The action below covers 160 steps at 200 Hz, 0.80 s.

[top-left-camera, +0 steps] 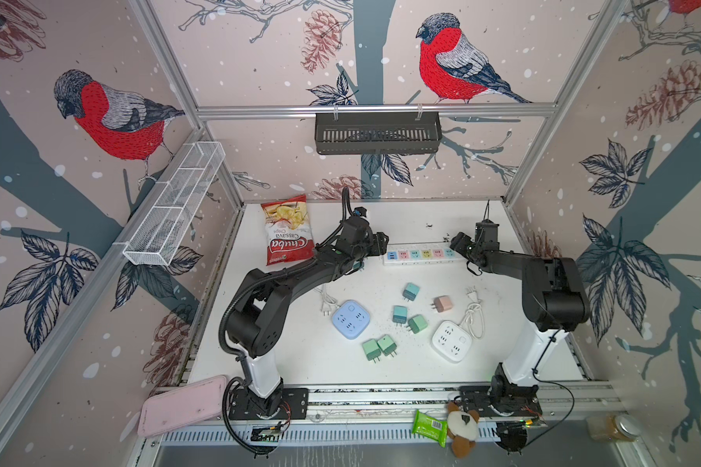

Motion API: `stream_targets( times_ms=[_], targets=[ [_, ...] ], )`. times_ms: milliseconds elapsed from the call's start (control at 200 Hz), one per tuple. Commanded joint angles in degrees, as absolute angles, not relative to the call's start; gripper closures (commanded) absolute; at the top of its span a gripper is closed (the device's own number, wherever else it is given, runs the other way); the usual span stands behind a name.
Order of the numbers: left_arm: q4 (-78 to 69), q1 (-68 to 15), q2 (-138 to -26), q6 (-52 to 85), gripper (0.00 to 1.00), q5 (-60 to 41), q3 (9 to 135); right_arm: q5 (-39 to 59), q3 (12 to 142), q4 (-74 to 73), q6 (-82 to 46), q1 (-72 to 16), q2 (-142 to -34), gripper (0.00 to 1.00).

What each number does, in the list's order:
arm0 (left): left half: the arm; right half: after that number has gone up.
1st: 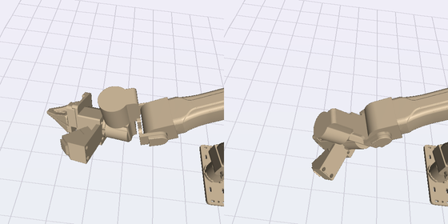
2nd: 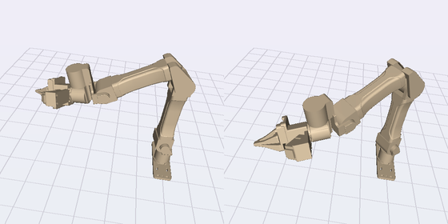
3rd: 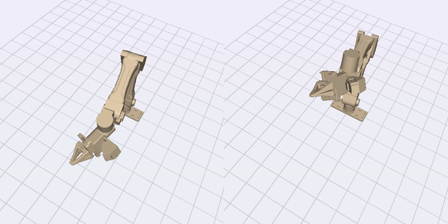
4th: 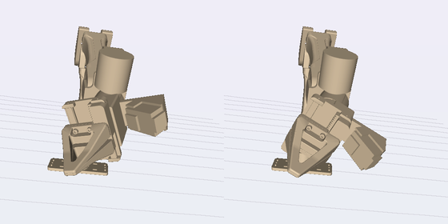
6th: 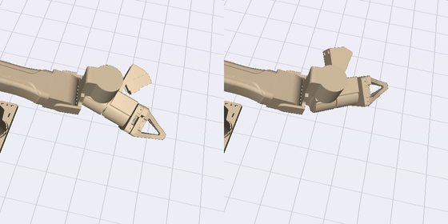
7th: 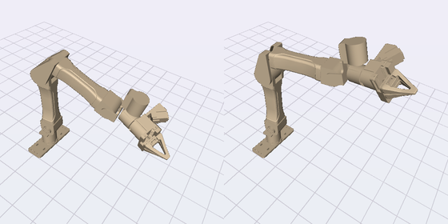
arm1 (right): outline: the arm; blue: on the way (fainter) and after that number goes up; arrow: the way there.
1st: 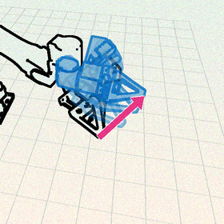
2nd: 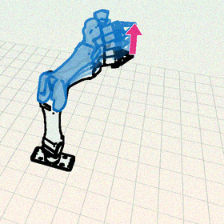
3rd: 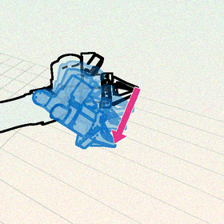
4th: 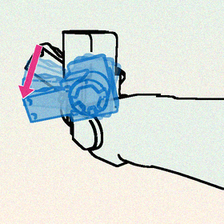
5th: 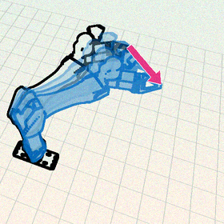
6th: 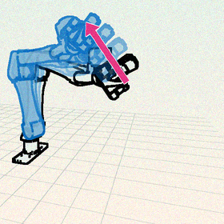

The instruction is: Insert the plug

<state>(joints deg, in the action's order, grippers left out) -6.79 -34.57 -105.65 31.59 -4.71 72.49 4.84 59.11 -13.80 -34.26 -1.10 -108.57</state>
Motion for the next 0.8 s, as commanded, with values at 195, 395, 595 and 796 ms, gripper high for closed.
stream_targets(
  times_ms=[195, 395, 595, 796],
  targets=[
    [-2.1, -34.8, -116.8, 31.3, 0.34, -6.9, 83.0, 5.3, 60.6, -12.6, -33.0, -2.9, -109.2, 0.23],
    [0.0, -34.9, -119.4, 32.8, 0.29, -3.4, 84.6, 3.6, 58.9, -12.5, -33.1, -5.4, -107.9, 0.24],
    [-0.1, -35.0, -121.0, 34.1, 0.25, -2.7, 83.9, 1.8, 56.3, -13.6, -33.6, -6.7, -106.0, 0.25],
    [-1.0, -35.6, -121.7, 35.5, 0.23, -1.2, 82.8, 0.7, 54.3, -14.1, -34.0, -7.2, -104.3, 0.25]
  ],
)
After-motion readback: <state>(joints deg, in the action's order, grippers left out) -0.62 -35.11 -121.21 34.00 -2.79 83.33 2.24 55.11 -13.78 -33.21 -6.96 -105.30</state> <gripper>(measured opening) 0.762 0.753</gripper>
